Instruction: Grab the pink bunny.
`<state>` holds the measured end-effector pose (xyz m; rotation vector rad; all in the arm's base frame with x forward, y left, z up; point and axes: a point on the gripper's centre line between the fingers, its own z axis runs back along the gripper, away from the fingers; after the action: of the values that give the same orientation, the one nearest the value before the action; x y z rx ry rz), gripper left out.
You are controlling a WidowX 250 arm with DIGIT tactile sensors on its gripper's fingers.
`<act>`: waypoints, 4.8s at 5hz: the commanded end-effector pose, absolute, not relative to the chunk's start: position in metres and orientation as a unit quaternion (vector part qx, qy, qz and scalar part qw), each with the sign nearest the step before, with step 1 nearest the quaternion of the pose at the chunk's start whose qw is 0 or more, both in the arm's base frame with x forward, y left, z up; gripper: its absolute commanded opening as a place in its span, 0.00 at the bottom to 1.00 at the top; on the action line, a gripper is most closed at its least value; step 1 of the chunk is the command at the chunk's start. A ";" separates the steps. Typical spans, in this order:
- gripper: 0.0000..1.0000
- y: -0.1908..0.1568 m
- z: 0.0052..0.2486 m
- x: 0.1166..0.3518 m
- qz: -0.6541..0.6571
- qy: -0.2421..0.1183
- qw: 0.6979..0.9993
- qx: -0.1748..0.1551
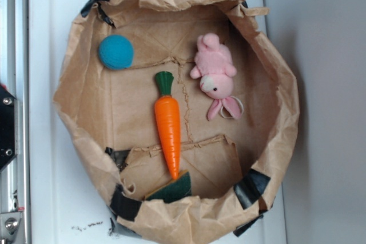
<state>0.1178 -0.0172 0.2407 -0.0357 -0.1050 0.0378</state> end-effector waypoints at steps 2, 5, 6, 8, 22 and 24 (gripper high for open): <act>1.00 -0.023 0.232 0.143 0.059 -0.059 0.996 -0.021; 1.00 0.004 0.209 0.179 0.192 -0.075 0.979 0.009; 1.00 0.008 0.193 0.176 0.163 -0.052 0.985 0.020; 1.00 0.008 0.193 0.176 0.163 -0.052 0.985 0.020; 1.00 0.035 0.100 0.295 0.411 -0.126 0.902 0.032; 1.00 0.050 0.092 0.310 0.458 -0.170 0.872 -0.025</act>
<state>0.3090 0.0401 0.0798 -0.0453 -0.3161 0.9451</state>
